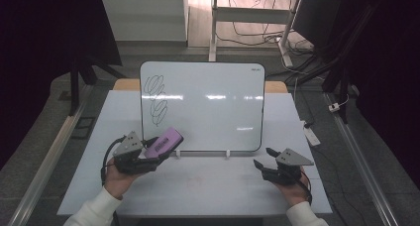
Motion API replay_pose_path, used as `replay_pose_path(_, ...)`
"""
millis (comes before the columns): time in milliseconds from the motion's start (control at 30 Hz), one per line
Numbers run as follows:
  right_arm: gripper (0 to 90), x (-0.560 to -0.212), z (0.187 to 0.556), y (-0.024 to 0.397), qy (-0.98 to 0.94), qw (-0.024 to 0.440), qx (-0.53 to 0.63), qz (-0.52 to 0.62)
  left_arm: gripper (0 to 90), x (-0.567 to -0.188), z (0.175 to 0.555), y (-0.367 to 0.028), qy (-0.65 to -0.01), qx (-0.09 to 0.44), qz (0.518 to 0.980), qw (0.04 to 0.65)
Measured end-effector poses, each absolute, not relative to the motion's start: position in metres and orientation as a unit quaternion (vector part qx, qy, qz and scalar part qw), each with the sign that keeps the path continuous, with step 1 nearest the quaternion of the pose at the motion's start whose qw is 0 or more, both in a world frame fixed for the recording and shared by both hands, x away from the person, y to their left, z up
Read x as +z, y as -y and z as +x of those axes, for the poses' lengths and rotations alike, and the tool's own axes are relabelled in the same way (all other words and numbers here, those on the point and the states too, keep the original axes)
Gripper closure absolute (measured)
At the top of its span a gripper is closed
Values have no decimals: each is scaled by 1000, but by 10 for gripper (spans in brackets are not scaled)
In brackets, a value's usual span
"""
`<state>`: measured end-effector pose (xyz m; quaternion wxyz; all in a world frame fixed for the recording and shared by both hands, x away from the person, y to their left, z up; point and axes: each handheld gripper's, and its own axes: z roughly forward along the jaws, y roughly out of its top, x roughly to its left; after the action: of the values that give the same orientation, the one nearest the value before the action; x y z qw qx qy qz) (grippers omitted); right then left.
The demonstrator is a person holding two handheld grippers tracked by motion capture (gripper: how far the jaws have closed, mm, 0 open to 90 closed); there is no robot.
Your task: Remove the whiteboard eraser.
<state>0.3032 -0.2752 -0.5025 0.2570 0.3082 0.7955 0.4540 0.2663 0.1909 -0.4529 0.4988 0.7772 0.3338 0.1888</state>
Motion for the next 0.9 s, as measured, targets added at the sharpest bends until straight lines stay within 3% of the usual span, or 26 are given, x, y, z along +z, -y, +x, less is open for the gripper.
replay_pose_path(433,332,-504,304,275,-802,271,439,302,402,-427,291,-218,-372,272,733,500)
replay_pose_path(900,330,-502,305,281,-798,275,441,305,402,-394,339,-222,-385,299,721,492)
